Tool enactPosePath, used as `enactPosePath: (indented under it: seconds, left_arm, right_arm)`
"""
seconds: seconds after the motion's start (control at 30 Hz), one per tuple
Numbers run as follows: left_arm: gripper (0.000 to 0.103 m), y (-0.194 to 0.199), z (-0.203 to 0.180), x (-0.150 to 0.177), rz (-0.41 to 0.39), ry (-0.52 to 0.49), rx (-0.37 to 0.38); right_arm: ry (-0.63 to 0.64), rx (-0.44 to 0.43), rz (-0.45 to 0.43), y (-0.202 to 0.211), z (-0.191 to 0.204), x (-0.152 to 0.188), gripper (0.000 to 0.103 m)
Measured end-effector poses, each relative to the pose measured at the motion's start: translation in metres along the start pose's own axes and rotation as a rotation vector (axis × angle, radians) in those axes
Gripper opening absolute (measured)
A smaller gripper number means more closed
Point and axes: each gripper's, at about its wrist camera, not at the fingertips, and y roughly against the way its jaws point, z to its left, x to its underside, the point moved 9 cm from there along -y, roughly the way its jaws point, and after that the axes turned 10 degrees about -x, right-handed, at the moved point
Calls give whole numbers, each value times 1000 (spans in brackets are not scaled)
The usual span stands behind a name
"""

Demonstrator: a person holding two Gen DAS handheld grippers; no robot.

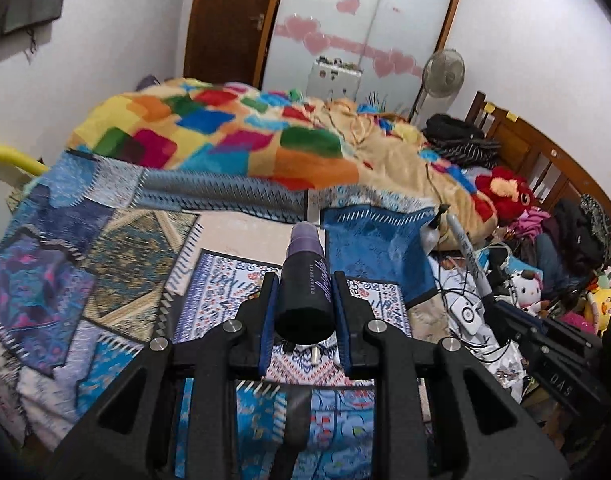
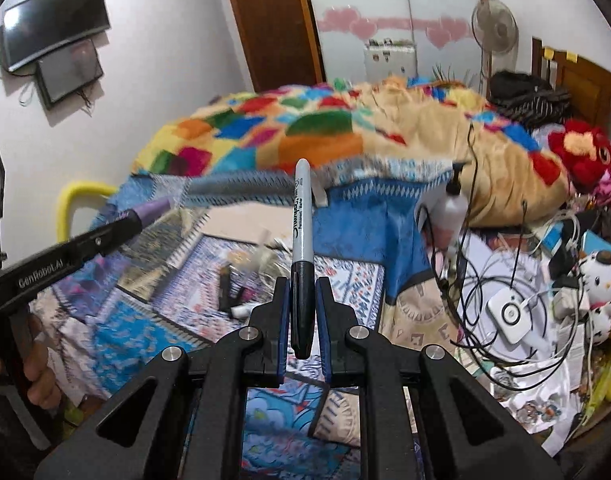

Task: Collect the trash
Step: 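Grasp the black marker with the right tool while the left tool grasps the purple pen, then carry the marker and pen to the white bucket on the floor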

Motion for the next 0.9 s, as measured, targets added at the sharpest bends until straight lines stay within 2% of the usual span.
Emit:
enactPosePath:
  seconds: [0.2, 0.4, 0.63, 0.9]
  left_arm:
    - [25, 69, 17, 4, -63, 22, -27]
    - [25, 128, 43, 22, -107, 56, -67]
    - [25, 186, 90, 61, -122, 104, -142]
    - [25, 237, 151, 116, -119, 156, -249]
  right_arm:
    - [45, -33, -66, 47, 39, -6, 12]
    - [93, -74, -100, 81, 80, 2, 12]
    - [152, -156, -119, 108, 136, 22, 12]
    - [248, -265, -82, 108, 207, 53, 12]
